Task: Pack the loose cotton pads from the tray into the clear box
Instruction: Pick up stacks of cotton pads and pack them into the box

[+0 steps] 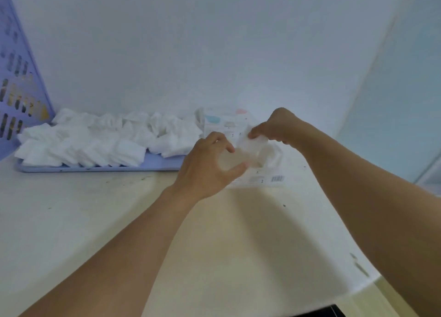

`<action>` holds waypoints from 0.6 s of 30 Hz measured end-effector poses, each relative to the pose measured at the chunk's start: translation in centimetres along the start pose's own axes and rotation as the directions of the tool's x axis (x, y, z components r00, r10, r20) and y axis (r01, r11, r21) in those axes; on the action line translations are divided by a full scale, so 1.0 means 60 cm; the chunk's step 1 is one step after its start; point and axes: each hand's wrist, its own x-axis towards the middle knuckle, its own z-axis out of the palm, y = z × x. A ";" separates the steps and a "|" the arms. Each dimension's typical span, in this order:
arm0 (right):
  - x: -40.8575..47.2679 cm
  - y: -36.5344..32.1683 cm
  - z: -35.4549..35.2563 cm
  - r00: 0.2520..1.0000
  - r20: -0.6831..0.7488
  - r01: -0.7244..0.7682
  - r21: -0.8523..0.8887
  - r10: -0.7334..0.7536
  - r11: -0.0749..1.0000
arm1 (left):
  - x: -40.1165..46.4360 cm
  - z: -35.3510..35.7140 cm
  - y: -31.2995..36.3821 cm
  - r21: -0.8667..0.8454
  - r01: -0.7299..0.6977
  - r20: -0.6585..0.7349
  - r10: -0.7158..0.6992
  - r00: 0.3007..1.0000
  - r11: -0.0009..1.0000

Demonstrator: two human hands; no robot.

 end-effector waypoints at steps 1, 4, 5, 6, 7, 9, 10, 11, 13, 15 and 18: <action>0.003 0.004 0.007 1.000 0.007 0.007 -0.027 -0.006 1.000 | -0.004 -0.002 -0.004 0.036 0.001 0.029 -0.002 1.000 0.999; 0.007 0.008 0.018 0.998 0.054 0.022 -0.057 -0.019 0.998 | -0.010 -0.005 -0.022 0.022 0.049 0.096 -0.051 0.994 0.999; 0.007 0.008 0.020 0.997 0.069 0.028 -0.073 -0.023 0.997 | -0.012 -0.006 -0.027 0.001 0.066 0.110 -0.066 0.992 0.998; 0.006 0.006 0.021 0.996 0.079 0.043 -0.095 -0.036 0.995 | -0.012 -0.007 -0.029 -0.016 0.073 0.114 -0.070 0.991 0.997; 0.007 0.004 0.024 0.995 0.084 0.055 -0.124 -0.045 0.991 | -0.011 -0.007 -0.030 -0.026 0.072 0.110 -0.069 0.992 0.997; 0.008 0.004 0.034 0.996 0.059 0.081 -0.223 -0.070 0.972 | -0.010 -0.007 -0.029 -0.034 0.068 0.101 -0.064 0.993 0.997; 0.011 0.006 0.040 0.996 0.033 0.094 -0.286 -0.088 0.954 | -0.011 -0.006 -0.028 -0.034 0.070 0.103 -0.066 0.993 0.997; 0.013 0.009 0.046 0.995 0.003 0.098 -0.342 -0.103 0.935 | -0.011 -0.006 -0.027 -0.032 0.073 0.104 -0.069 0.992 0.997; 0.014 0.016 0.055 0.990 -0.064 0.091 -0.413 -0.128 0.906 | -0.012 -0.005 -0.027 -0.027 0.076 0.107 -0.073 0.992 0.997; 0.017 0.025 0.059 0.980 -0.130 0.081 -0.431 -0.151 0.899 | -0.011 -0.005 -0.029 -0.018 0.078 0.112 -0.075 0.991 0.997; 0.024 0.038 0.068 0.973 -0.161 0.082 -0.418 -0.163 0.905 | -0.011 -0.005 -0.029 -0.010 0.071 0.111 -0.070 0.991 0.997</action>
